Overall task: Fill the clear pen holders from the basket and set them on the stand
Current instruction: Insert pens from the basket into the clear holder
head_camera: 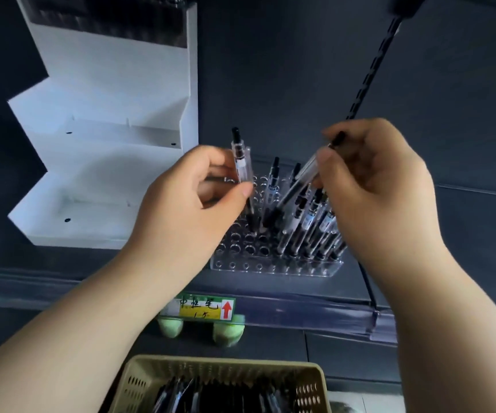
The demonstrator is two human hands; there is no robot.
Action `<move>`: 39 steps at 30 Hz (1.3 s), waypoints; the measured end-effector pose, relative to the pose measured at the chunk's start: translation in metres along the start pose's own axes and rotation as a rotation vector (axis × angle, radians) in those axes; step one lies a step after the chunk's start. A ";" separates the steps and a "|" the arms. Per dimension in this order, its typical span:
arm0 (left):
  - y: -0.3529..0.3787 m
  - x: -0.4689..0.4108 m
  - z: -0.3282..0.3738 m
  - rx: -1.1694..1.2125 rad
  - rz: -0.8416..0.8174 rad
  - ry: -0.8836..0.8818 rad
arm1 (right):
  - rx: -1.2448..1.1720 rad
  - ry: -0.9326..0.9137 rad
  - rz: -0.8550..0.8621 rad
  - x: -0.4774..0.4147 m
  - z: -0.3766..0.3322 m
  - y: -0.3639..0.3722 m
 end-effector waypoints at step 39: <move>0.016 0.001 -0.011 0.016 -0.053 -0.005 | 0.367 -0.493 0.065 0.008 -0.006 0.032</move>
Point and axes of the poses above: each hand's wrist, its own x-axis away from the middle knuckle, its own y-axis out of the palm, z = x × y, the point moved 7 cm from there along -x, towards the middle knuckle, and after that the axes turned 9 degrees about z, right-handed, at the moved point
